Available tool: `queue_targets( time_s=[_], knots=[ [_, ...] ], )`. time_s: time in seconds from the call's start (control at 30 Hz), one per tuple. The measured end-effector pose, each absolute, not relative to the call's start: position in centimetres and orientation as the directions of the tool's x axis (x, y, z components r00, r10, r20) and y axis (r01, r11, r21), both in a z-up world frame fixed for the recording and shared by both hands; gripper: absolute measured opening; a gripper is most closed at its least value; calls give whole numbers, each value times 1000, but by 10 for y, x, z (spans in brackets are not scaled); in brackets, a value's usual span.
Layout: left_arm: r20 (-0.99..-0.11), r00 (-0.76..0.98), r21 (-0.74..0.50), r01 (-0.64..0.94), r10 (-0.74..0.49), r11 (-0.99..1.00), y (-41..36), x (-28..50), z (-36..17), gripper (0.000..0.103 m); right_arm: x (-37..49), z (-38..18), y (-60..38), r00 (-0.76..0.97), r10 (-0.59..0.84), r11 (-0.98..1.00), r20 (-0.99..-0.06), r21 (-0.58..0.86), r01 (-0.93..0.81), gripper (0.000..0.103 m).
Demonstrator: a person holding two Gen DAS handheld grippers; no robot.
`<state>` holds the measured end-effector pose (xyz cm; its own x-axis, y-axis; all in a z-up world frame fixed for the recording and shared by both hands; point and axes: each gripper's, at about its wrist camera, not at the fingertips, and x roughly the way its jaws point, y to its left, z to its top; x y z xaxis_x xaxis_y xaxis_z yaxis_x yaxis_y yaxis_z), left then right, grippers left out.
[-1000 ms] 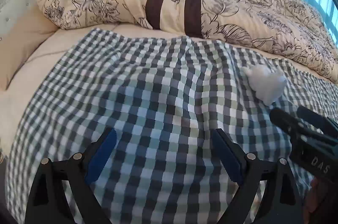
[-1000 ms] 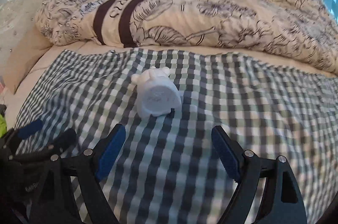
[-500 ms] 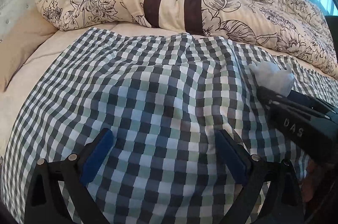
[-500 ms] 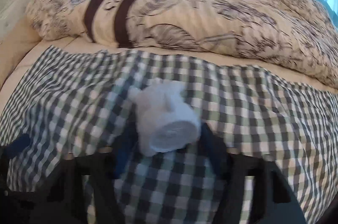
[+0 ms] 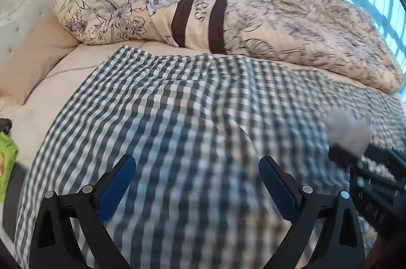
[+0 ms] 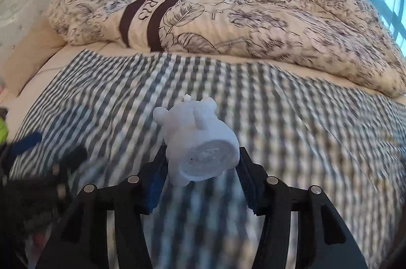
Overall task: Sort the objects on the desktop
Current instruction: 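Grasp the small white figurine with the right gripper, then carry the figurine into the cardboard box and open the right gripper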
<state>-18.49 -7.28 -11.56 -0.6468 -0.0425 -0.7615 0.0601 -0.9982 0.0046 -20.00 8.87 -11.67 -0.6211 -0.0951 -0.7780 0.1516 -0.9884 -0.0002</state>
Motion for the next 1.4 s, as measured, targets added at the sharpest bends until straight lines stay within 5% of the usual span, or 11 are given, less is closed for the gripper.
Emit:
queue_targets(
  time_s=[0.5,0.83,1.13,1.17,1.2,1.27,1.4],
  knots=[
    [-779,-625,-1,-71,45,-998,55,-62,-58,100,-38,-49,208,-639,-88,-996,-764,52,75,52],
    [-728,-655,-21,-273,202,-962,207,-19,-2,100,36,25,345,-721,57,-994,-690,30,-108,52],
    [-739,-627,-41,-321,245,-946,272,-12,-7,100,45,29,461,-693,190,-952,-696,42,-303,53],
    [-736,-632,-34,-321,241,-947,278,-12,-7,100,43,26,468,-693,194,-951,-695,42,-308,56],
    [-733,-638,-30,-319,238,-947,281,-13,-6,100,41,25,474,-694,203,-949,-690,36,-313,80],
    [-725,-651,-26,-301,226,-953,282,-13,-4,100,37,25,483,-702,253,-937,-666,13,-350,100],
    [-717,-675,-1,-250,175,-968,277,-18,-2,101,29,24,493,-718,205,-935,-665,82,-344,100]
  ],
)
